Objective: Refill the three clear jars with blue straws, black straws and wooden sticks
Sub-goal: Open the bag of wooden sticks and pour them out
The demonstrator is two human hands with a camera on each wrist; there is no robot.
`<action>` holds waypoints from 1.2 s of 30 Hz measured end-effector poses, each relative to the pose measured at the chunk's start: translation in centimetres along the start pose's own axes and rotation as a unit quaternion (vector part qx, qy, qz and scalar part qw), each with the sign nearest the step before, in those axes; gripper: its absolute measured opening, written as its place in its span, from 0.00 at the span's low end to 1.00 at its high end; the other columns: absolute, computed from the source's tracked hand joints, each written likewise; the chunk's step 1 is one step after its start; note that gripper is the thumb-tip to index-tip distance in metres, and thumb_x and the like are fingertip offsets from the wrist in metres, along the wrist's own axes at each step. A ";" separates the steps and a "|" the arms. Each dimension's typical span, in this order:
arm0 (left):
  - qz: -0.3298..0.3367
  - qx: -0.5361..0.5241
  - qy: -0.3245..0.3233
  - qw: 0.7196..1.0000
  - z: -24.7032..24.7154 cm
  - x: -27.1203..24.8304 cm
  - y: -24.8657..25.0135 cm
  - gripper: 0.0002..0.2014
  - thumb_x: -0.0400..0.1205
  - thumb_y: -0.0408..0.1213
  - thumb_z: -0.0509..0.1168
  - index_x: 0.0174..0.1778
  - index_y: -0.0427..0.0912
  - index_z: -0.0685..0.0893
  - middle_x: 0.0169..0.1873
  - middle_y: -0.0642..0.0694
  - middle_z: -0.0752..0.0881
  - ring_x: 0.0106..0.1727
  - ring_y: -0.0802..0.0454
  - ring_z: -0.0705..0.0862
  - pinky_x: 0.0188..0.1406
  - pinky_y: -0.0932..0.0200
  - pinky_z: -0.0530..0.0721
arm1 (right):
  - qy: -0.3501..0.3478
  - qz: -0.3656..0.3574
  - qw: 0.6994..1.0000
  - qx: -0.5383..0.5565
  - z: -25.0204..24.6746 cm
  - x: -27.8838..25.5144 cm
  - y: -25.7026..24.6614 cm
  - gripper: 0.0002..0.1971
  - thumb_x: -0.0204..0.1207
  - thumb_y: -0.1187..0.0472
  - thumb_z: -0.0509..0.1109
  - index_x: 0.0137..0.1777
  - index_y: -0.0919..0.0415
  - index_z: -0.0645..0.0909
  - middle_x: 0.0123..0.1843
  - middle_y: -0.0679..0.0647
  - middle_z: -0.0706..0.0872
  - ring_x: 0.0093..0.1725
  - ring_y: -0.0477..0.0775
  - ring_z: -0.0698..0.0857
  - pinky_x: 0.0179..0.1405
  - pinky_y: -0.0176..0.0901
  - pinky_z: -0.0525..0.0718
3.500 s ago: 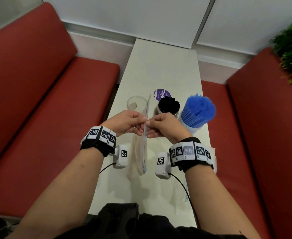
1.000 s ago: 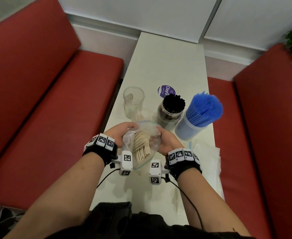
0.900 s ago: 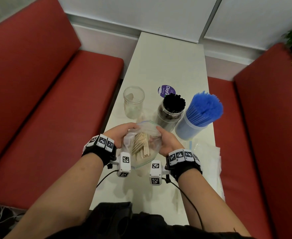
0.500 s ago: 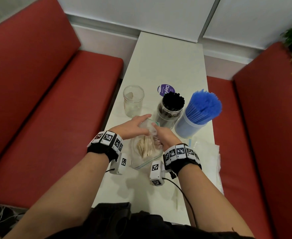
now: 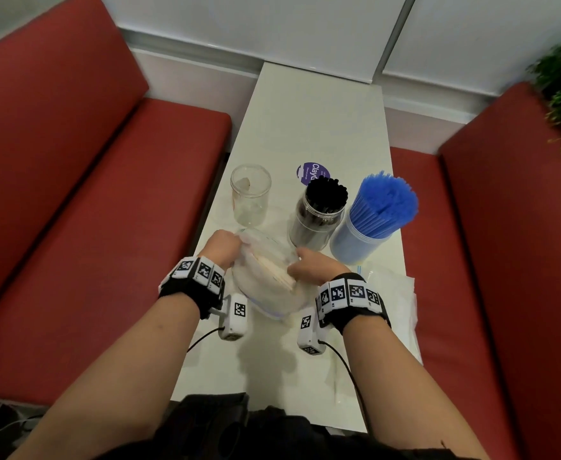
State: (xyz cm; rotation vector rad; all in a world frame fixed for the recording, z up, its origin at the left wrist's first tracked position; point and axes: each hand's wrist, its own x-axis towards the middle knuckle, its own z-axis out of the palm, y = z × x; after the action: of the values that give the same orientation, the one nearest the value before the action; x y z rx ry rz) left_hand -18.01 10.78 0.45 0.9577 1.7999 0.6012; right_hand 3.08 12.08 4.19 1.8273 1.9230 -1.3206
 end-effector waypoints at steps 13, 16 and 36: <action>-0.117 -0.264 -0.105 0.952 -0.4 -2.1 -1.8 0.22 0.82 0.13 0.46 0.49 0.33 0.84 0.49 0.34 0.86 0.44 0.43 0.88 0.31 0.49 0.91 | 0.058 0.134 0.725 0.673 0.6 0.9 3.3 0.10 0.89 0.76 0.52 0.59 0.78 0.76 0.33 0.61 0.86 0.39 0.59 0.84 0.40 0.51 0.92; -0.140 -0.200 -0.137 0.960 -0.7 -1.7 -1.8 0.19 0.84 0.16 0.48 0.54 0.31 0.83 0.59 0.30 0.82 0.54 0.35 0.85 0.41 0.43 0.90 | 0.049 0.161 0.628 0.760 1.2 0.8 4.0 0.08 0.87 0.77 0.55 0.51 0.75 0.76 0.37 0.63 0.81 0.32 0.57 0.82 0.23 0.47 0.88; 0.178 0.153 -0.260 0.937 2.2 -2.0 5.0 0.15 0.85 0.49 0.68 0.64 0.48 0.86 0.57 0.46 0.90 0.62 0.46 0.87 0.66 0.46 0.81 | 0.004 0.037 0.863 0.504 -1.0 1.1 0.8 0.14 0.84 0.54 0.71 0.45 0.66 0.85 0.42 0.64 0.88 0.39 0.59 0.87 0.47 0.54 0.90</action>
State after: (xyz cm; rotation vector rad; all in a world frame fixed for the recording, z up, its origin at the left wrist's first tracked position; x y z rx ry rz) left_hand -13.84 11.91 4.34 1.5168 1.2695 0.2426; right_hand 3.97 13.38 3.67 2.2051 1.1438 -2.5805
